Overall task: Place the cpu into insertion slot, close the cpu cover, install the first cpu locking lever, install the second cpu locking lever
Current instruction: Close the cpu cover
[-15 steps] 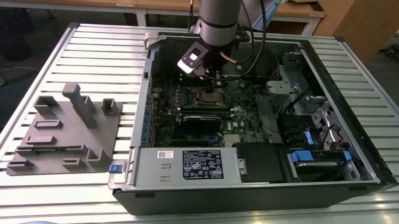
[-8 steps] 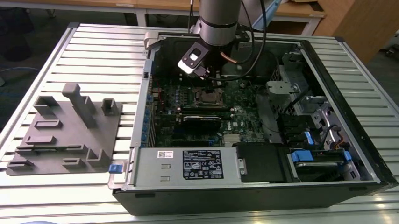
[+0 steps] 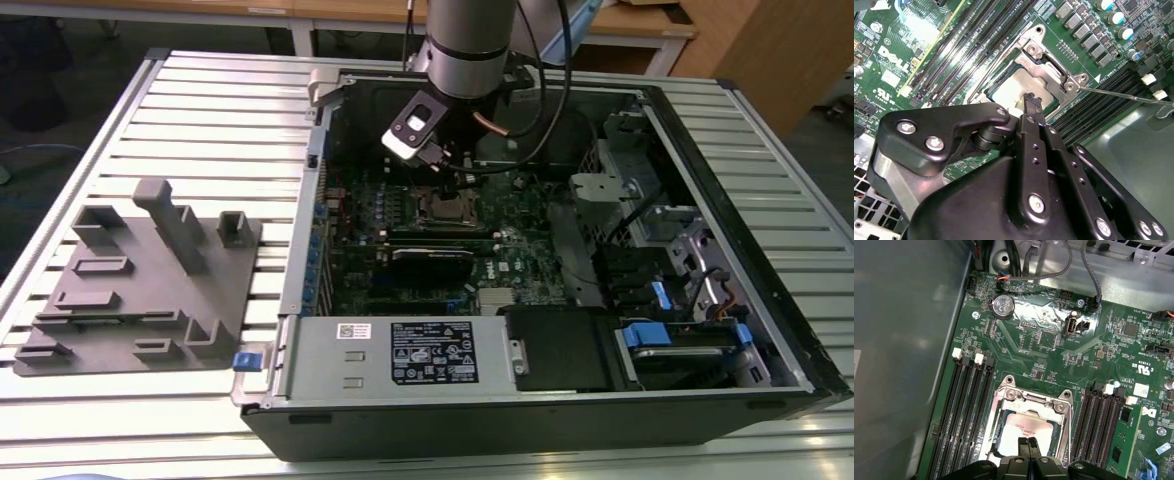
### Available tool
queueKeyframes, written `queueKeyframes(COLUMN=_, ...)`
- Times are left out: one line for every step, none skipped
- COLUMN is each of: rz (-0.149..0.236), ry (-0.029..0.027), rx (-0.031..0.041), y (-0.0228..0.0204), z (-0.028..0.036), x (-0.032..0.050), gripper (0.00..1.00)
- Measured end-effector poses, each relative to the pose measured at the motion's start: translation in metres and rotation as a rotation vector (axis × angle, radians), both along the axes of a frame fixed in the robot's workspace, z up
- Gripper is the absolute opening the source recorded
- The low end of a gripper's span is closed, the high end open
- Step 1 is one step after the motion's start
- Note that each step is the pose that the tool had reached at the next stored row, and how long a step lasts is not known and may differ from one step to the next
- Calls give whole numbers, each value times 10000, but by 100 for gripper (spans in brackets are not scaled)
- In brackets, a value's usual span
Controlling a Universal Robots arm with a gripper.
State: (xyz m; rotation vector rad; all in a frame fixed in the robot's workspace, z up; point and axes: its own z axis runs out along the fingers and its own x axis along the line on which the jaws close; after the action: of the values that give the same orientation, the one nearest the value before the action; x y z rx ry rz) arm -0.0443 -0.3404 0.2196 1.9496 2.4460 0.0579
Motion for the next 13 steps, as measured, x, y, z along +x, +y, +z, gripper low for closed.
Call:
queueKeyframes(rz=1, ry=0, rx=0, y=0, z=0, x=0, gripper=11)
queueKeyframes(rz=1, ry=0, rx=0, y=0, z=0, x=0, gripper=11)
queueKeyframes(rz=2, ry=0, rx=0, y=0, z=0, x=0, gripper=11)
queueKeyframes(rz=2, ry=0, rx=0, y=0, z=0, x=0, gripper=11)
queueKeyframes(rz=4, ry=0, rx=0, y=0, z=0, x=0, gripper=11)
queueKeyframes(rz=21, ry=0, rx=0, y=0, z=0, x=0, gripper=11)
queueKeyframes(rz=69, ry=0, rx=0, y=0, z=0, x=0, gripper=11)
queueKeyframes(rz=121, ry=0, rx=0, y=0, z=0, x=0, gripper=11)
queueKeyframes(rz=161, ry=0, rx=-1, y=0, z=0, x=0, gripper=11)
queueKeyframes(rz=169, ry=0, rx=-1, y=0, z=0, x=0, gripper=11)
queueKeyframes(rz=170, ry=0, rx=0, y=0, z=0, x=0, gripper=11)
queueKeyframes(rz=171, ry=0, rx=0, y=0, z=0, x=0, gripper=11)
queueKeyframes(rz=172, ry=0, rx=0, y=0, z=0, x=0, gripper=11)
